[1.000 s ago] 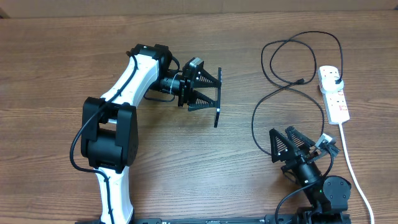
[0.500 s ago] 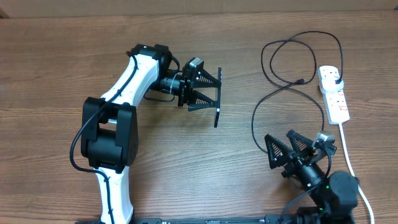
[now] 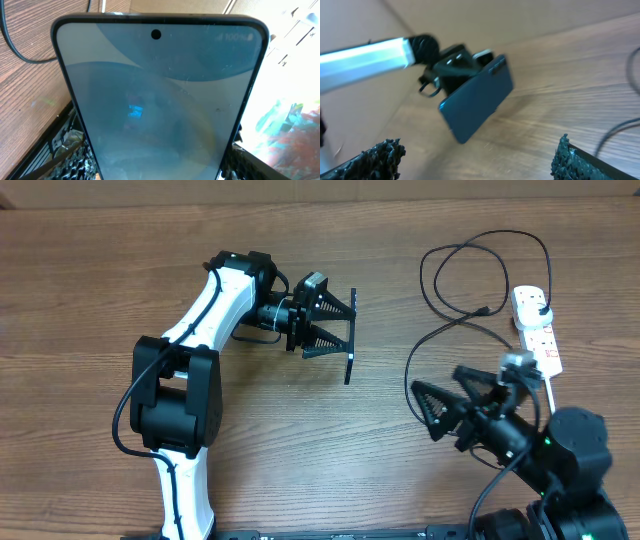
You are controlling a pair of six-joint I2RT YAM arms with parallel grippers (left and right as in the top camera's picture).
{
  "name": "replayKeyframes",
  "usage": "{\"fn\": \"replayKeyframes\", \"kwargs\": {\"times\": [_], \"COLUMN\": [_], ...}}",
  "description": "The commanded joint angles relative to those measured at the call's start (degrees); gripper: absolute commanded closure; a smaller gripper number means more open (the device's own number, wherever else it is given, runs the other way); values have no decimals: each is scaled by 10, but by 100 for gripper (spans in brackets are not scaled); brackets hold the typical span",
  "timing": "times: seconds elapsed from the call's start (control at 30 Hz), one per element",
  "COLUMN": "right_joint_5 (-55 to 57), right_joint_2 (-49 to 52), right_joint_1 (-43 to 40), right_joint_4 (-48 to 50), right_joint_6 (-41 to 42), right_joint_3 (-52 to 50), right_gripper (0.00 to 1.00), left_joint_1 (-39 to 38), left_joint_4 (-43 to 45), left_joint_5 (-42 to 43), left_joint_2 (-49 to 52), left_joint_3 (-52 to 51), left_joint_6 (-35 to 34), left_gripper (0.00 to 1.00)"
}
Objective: Plug charger to phone and switch on socket
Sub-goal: 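Move the right gripper toward the phone held by the left gripper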
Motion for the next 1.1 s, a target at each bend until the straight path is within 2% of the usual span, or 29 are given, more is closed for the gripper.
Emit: {"fn": "replayKeyframes", "kwargs": {"times": [0.0,0.2,0.47,0.67,1.07], "right_joint_5": [57,296,549,585,586], "right_joint_2": [32,100,200,265,298], "right_joint_1": [73,276,469,512,512], "right_joint_4": [0,10,51,123,134], "right_joint_6": [-2,30,30,30,30], "right_joint_3": [25,49,73,73,73], "right_gripper": [1,1,0,0,0], "left_joint_1": [3,3,3,3,3], "left_joint_4": [-1,-1,-1,-1,-1], "left_joint_5": [31,31,31,31,31], "left_joint_2": [6,6,6,6,6], "left_joint_3": [17,17,17,17,17], "left_joint_6": [-2,-2,-2,-2,5], "left_gripper": [52,52,51,51,51]}}
